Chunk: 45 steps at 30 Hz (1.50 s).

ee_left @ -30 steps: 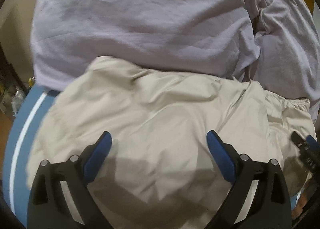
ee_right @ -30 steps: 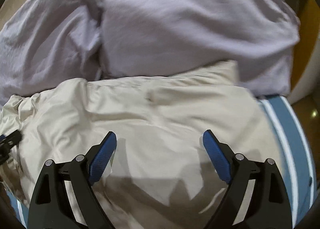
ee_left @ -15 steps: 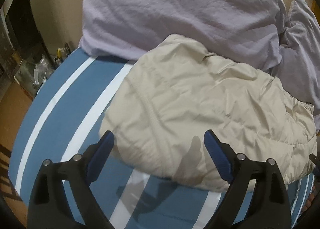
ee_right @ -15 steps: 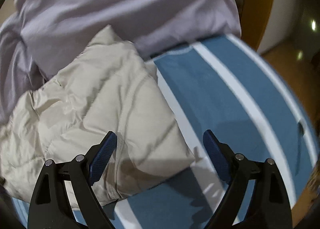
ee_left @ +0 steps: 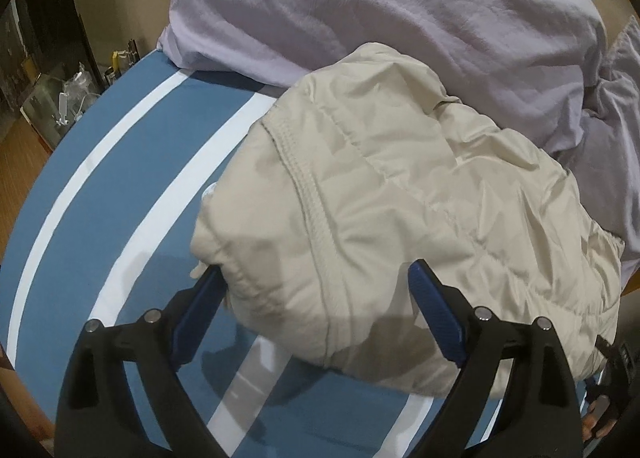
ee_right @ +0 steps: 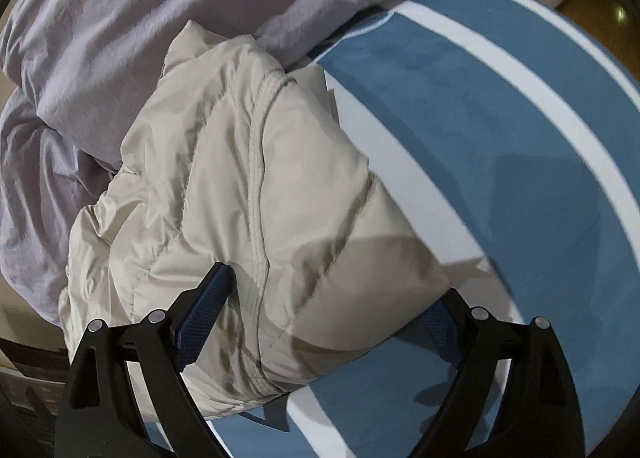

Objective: Fold large clothes

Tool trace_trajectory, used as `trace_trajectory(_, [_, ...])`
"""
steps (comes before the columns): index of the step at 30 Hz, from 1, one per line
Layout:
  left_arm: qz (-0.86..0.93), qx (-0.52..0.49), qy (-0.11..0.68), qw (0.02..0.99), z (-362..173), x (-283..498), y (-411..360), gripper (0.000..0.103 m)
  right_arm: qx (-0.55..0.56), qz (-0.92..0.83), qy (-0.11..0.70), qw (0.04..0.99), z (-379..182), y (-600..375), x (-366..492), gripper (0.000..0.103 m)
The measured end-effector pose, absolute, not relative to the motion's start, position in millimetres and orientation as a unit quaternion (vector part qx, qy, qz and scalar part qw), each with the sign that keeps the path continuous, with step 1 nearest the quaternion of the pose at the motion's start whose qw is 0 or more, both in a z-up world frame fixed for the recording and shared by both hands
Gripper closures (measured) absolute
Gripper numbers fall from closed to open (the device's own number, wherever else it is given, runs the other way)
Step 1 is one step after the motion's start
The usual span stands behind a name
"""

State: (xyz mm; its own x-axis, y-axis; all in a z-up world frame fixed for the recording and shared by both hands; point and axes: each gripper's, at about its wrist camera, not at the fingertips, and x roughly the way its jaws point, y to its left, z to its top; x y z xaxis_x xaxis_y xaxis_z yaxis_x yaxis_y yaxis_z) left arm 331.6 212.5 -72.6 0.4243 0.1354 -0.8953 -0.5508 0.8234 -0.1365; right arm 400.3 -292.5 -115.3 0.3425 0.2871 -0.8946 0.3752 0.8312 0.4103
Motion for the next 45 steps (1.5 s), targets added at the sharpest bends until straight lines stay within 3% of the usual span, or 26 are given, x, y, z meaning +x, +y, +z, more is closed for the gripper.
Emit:
trace_trajectory(15, [0.214, -0.262, 0.494, 0.801, -99.6, 332.8, 235.2, 0.002, 0.306, -0.015, 0.552, 0.775, -114.8, -286.4, 389.0, 0.057])
trace_trajectory(18, [0.219, -0.267, 0.483, 0.804, -96.6, 329.2, 236.7, 0.018, 0.296, -0.015, 0.551, 0.780, -111.6, -280.8, 388.6, 0.065])
trace_trajectory(20, [0.221, -0.277, 0.473, 0.806, -93.3, 323.4, 239.8, 0.038, 0.293, -0.014, 0.549, 0.782, -106.3, -278.2, 385.8, 0.068])
trace_trajectory(23, [0.214, -0.292, 0.459, 0.811, -85.9, 313.3, 243.9, 0.060, 0.293, -0.010, 0.546, 0.785, -101.6, -276.1, 382.6, 0.073])
trace_trajectory(26, [0.202, -0.296, 0.447, 0.820, -76.3, 302.9, 245.0, 0.075, 0.292, -0.008, 0.544, 0.786, -95.9, -271.7, 380.2, 0.075])
trace_trajectory(29, [0.198, -0.283, 0.439, 0.829, -64.4, 290.8, 242.0, 0.080, 0.288, -0.001, 0.546, 0.787, -90.9, -268.0, 371.2, 0.076])
trace_trajectory(45, [0.227, -0.280, 0.427, 0.829, -35.8, 171.2, 252.8, 0.081, 0.278, 0.065, 0.561, 0.777, -75.2, -260.8, 265.8, 0.076])
